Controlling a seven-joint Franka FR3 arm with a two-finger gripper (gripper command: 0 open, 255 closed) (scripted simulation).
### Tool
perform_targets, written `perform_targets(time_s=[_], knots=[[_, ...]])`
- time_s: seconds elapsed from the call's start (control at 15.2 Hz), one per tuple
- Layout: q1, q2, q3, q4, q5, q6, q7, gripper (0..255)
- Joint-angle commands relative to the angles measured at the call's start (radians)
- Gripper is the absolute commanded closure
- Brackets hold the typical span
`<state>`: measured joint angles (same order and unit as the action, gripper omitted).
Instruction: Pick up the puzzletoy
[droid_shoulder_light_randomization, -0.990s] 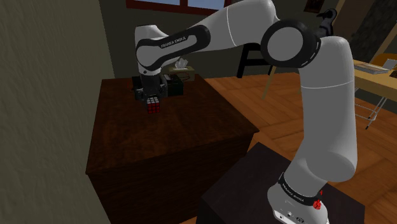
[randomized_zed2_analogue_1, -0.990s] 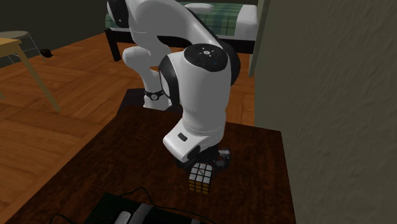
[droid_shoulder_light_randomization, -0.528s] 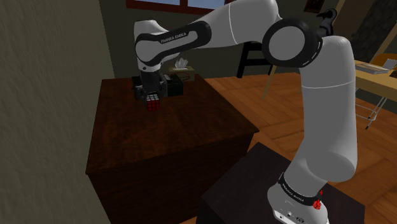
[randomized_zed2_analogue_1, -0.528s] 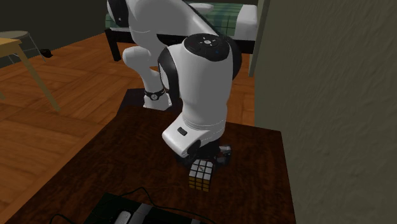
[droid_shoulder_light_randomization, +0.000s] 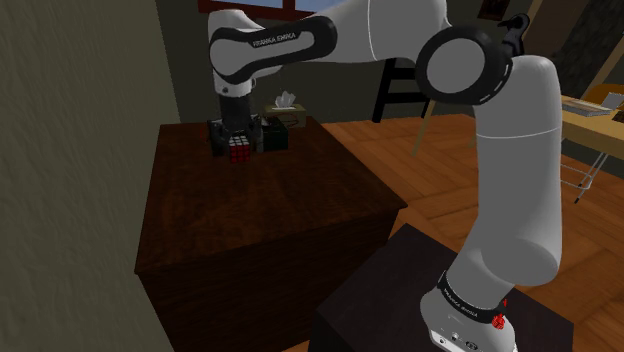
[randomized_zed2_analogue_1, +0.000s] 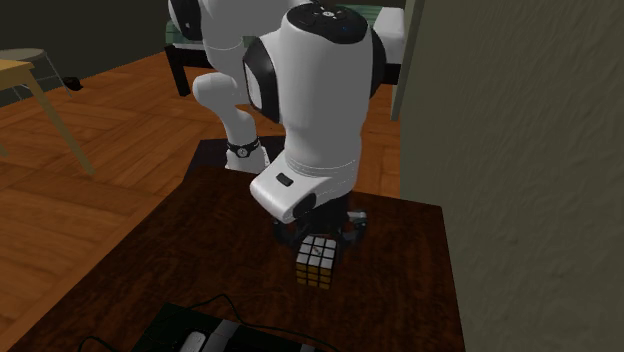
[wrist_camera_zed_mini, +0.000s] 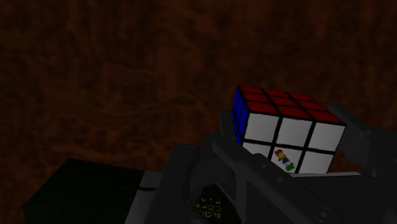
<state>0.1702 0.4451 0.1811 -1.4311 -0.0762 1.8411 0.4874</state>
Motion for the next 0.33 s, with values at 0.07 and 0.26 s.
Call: perform_targets(time_s=[0.07,0.26], knots=[[0.0,-0.008,0.001,0.031,0.002,-0.038,-0.002,255],[0.001,-0.009,0.001,0.045,0.002,-0.053,-0.002,255]])
